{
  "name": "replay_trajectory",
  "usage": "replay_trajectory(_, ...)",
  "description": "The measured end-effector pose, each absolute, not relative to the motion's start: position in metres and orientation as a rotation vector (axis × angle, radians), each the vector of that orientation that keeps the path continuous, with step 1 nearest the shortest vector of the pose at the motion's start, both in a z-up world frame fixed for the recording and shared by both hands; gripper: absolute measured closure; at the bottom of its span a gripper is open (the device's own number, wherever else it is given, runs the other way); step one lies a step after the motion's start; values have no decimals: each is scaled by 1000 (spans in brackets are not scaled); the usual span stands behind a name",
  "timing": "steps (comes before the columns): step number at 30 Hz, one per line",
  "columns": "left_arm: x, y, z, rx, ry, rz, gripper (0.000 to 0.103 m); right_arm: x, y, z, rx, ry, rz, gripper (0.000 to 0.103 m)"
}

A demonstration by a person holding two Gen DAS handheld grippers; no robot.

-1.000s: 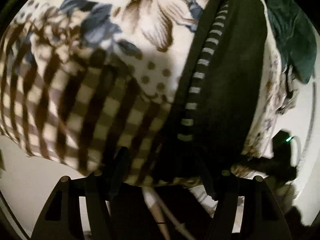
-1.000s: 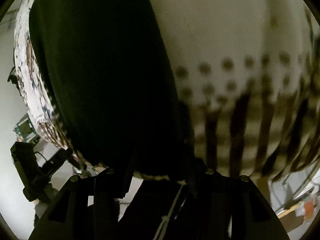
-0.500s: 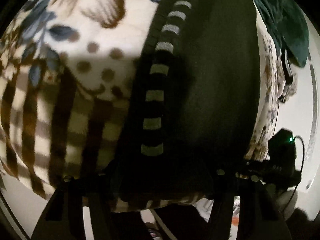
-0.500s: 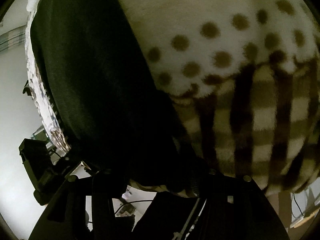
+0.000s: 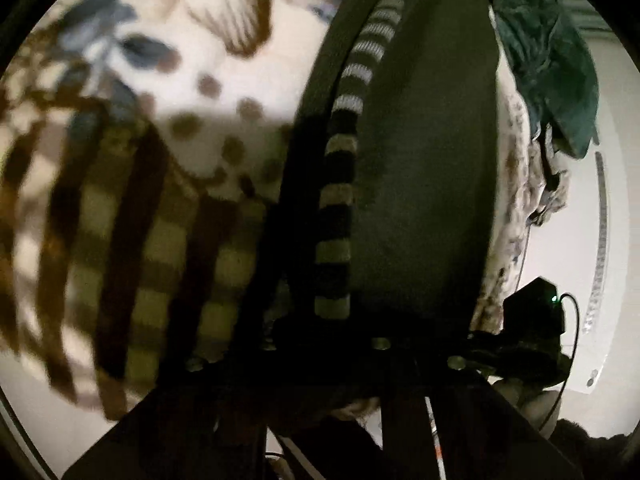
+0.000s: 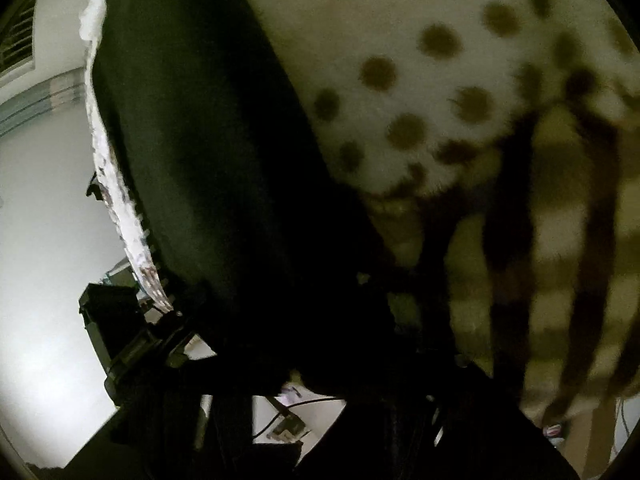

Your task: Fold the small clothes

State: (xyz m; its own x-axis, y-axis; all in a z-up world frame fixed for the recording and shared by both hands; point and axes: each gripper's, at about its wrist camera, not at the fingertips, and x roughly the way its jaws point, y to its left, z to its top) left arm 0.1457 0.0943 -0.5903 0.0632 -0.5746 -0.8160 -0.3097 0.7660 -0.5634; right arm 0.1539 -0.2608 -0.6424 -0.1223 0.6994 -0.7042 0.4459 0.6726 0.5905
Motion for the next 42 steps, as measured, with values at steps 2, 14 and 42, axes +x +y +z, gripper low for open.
replay_trajectory(2,144,96,-574,-766,1511,-246,95,152,-260,-628,908,1744,285,92)
replay_trajectory(14,207,118,-457,-914,1279,-331,95,211,-230,-480,854,1525,432,94)
replay_trajectory(42,590,160,-526,-950,1076,-224,39,686,-269,-525,664,1258,331,44)
